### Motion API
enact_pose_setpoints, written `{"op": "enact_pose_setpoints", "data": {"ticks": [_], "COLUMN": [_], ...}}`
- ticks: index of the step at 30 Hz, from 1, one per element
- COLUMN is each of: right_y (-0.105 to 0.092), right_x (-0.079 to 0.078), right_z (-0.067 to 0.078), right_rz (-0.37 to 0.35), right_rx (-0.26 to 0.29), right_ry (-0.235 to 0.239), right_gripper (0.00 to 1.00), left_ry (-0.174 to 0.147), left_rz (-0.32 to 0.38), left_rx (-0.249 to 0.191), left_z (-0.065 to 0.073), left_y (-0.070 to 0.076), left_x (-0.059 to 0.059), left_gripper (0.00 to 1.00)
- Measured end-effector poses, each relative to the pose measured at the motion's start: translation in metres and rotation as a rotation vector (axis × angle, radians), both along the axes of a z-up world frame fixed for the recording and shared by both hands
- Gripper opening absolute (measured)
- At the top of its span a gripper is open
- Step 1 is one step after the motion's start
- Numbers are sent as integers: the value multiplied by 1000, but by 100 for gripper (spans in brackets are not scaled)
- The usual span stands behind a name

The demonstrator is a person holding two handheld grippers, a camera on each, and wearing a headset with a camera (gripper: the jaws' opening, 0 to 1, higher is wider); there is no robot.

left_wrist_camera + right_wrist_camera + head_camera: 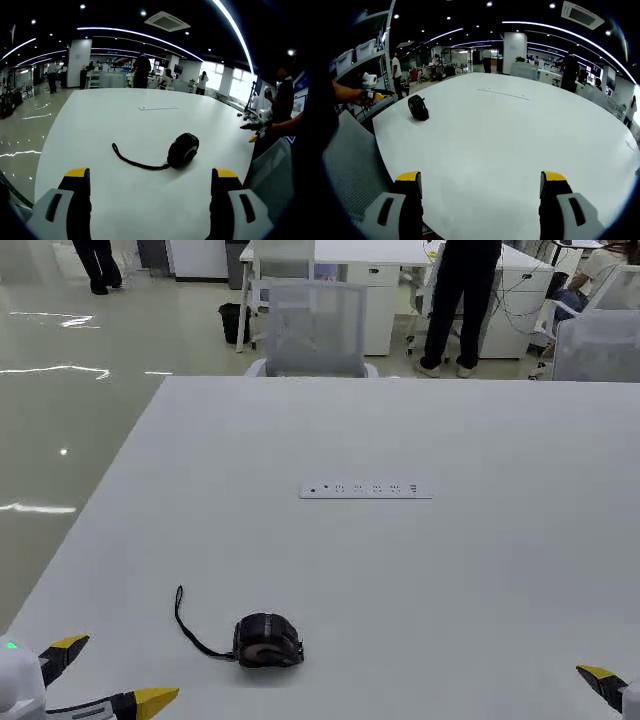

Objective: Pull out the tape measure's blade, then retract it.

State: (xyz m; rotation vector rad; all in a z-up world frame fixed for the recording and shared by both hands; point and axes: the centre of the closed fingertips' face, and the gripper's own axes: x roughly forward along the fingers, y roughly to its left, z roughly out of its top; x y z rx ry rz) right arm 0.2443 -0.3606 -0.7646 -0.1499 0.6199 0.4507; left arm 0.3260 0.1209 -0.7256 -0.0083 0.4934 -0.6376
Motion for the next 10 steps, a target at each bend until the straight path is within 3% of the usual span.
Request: {"op": "enact_pose_setpoints", "data": {"ticks": [10], "right_y": [-3], "right_x": [-2], "right_z": [0], "right_rz": [-2], "right_rx": [-4], "right_ry": [-1], "right_gripper": [100], "left_ry": [-2], "left_rz": [-7], "left_rx": [10], "left_z": [2], "left_y": [1], "left_x": [-1], "left_gripper": [99]}}
